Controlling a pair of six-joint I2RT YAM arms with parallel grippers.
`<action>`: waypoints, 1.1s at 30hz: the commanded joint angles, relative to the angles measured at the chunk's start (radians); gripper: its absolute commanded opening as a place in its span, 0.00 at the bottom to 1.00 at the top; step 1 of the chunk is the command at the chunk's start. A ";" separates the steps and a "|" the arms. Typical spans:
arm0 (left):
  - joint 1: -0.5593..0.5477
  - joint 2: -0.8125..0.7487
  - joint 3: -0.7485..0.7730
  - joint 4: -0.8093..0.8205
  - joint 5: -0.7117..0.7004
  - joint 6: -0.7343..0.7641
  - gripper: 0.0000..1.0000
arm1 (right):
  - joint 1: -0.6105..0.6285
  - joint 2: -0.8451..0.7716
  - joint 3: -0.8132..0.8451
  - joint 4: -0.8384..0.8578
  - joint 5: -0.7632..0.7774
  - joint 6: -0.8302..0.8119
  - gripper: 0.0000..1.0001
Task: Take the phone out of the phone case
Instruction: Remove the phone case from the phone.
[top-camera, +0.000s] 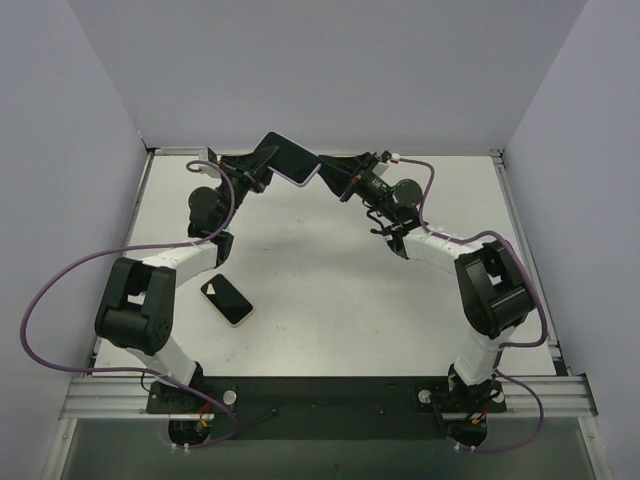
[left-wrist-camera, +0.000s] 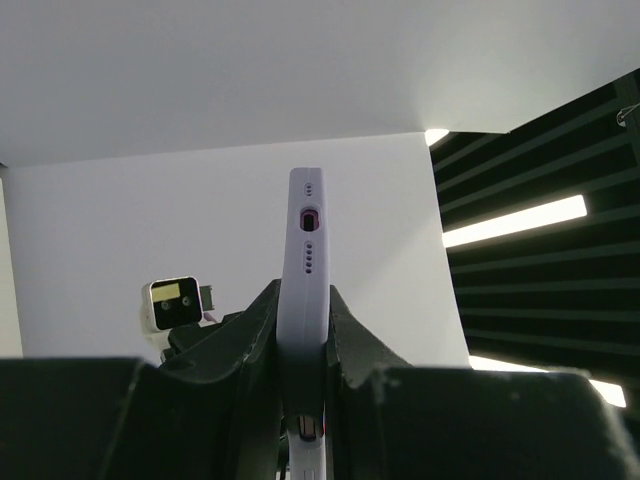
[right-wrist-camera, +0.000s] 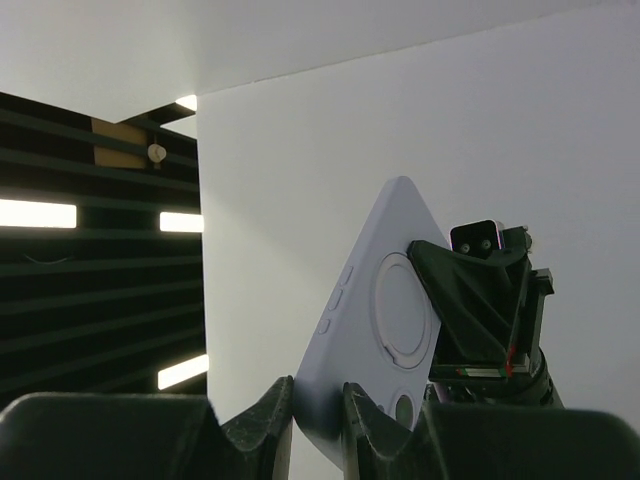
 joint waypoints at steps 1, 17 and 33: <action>-0.081 -0.112 0.134 0.504 0.052 -0.064 0.00 | 0.063 0.062 0.019 0.289 0.084 0.220 0.00; -0.089 -0.186 0.277 0.507 0.029 -0.063 0.00 | 0.127 0.202 0.269 0.287 0.191 0.289 0.00; -0.119 -0.189 0.335 0.498 0.040 -0.051 0.00 | 0.172 0.300 0.377 0.287 0.199 0.328 0.00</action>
